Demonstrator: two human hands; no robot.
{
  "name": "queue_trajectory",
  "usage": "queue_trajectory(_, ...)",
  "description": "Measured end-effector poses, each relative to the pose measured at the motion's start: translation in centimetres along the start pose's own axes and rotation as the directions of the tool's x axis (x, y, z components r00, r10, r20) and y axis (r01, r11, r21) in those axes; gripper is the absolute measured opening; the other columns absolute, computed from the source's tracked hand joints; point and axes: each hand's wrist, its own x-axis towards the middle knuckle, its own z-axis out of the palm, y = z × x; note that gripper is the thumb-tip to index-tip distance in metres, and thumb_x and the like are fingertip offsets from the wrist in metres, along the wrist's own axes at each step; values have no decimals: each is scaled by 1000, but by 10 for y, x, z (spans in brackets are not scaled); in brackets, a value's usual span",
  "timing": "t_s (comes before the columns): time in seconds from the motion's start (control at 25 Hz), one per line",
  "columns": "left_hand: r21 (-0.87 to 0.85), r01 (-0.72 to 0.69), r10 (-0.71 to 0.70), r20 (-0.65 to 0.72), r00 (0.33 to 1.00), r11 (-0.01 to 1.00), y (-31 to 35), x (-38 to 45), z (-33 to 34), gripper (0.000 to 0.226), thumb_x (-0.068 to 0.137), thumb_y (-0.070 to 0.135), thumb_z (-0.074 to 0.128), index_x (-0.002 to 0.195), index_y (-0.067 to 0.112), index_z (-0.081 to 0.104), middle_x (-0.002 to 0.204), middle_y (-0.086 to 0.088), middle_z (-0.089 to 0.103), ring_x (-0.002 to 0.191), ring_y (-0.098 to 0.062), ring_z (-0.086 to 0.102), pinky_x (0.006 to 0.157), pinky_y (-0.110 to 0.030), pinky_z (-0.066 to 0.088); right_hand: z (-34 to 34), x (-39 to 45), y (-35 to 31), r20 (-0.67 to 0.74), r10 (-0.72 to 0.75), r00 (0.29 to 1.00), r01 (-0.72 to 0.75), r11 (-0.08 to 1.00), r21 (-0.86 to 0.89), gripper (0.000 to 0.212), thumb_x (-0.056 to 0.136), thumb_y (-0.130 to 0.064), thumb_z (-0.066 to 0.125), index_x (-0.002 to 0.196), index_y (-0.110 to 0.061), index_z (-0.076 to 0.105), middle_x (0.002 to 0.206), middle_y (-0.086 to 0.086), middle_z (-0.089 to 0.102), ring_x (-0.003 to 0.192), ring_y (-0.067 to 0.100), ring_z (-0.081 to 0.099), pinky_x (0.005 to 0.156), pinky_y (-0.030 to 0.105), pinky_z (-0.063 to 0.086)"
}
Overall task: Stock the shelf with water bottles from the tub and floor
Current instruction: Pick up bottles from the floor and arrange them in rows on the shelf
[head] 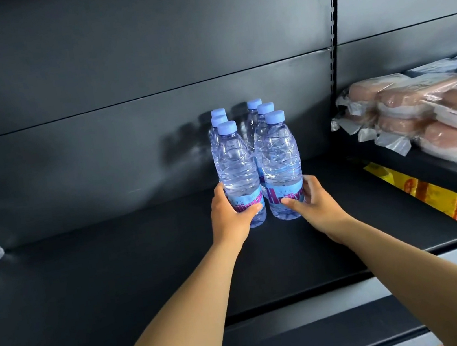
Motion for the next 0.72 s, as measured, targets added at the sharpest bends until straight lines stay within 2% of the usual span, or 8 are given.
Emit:
queue_trajectory(0.12, 71, -2, 1, 18, 1000, 997, 9, -8, -5, 78, 71, 20, 78, 136, 24, 35, 130, 2, 53, 116, -16, 53, 90, -24, 43, 2, -4, -3, -13, -3, 1000, 2, 998, -63, 59, 83, -20, 69, 132, -19, 36, 120, -5, 56, 111, 12, 58, 90, 26, 46)
queue_trajectory(0.24, 292, -28, -9, 126, 992, 956, 18, -19, -27, 85, 73, 27, 78, 142, 21, 29, 137, -1, 44, 124, -19, 47, 91, -23, 37, 0, -16, -13, -51, -49, 998, 39, 983, -178, 72, 81, -19, 72, 139, -15, 31, 128, -2, 51, 118, 14, 52, 93, 25, 40)
queue_trajectory(0.28, 402, -67, 5, 152, 988, 913, 20, -23, -40, 83, 74, 31, 76, 142, 20, 30, 140, -4, 40, 127, -21, 43, 95, -25, 36, -1, -21, -19, -74, -80, 994, 55, 956, -287, 76, 80, -21, 72, 142, -12, 29, 134, 2, 47, 123, 16, 47, 97, 27, 38)
queue_trajectory(0.36, 627, -166, 43, 206, 978, 761, 26, -29, -68, 82, 77, 40, 72, 143, 18, 30, 147, -7, 31, 136, -24, 33, 106, -33, 33, -7, -31, -35, -101, -180, 978, 99, 840, -534, 78, 81, -26, 72, 143, -7, 28, 144, 11, 39, 132, 26, 38, 107, 34, 32)
queue_trajectory(0.44, 773, -236, 52, 254, 966, 589, 34, -43, -103, 84, 78, 47, 69, 145, 20, 27, 153, -10, 21, 142, -26, 20, 114, -39, 25, -8, -50, -58, -50, -284, 957, 171, 698, -695, 74, 80, -28, 71, 140, -7, 34, 141, 15, 40, 131, 32, 35, 107, 39, 29)
queue_trajectory(0.56, 864, -278, 61, 279, 958, 419, 48, -80, -159, 88, 77, 52, 67, 147, 22, 22, 155, -12, 13, 145, -28, 10, 117, -43, 16, 4, -92, -90, 25, -306, 952, 201, 557, -806, 77, 79, -39, 70, 141, -12, 33, 144, 13, 36, 134, 33, 29, 107, 45, 30)
queue_trajectory(0.72, 909, -271, 21, 279, 960, 315, 53, -163, -236, 91, 78, 50, 67, 148, 24, 17, 156, -11, 9, 146, -27, -1, 118, -47, 7, 38, -179, -129, 165, -275, 947, 267, 390, -881, 86, 79, -56, 62, 147, -19, 25, 156, 8, 17, 145, 27, 8, 116, 45, 13)
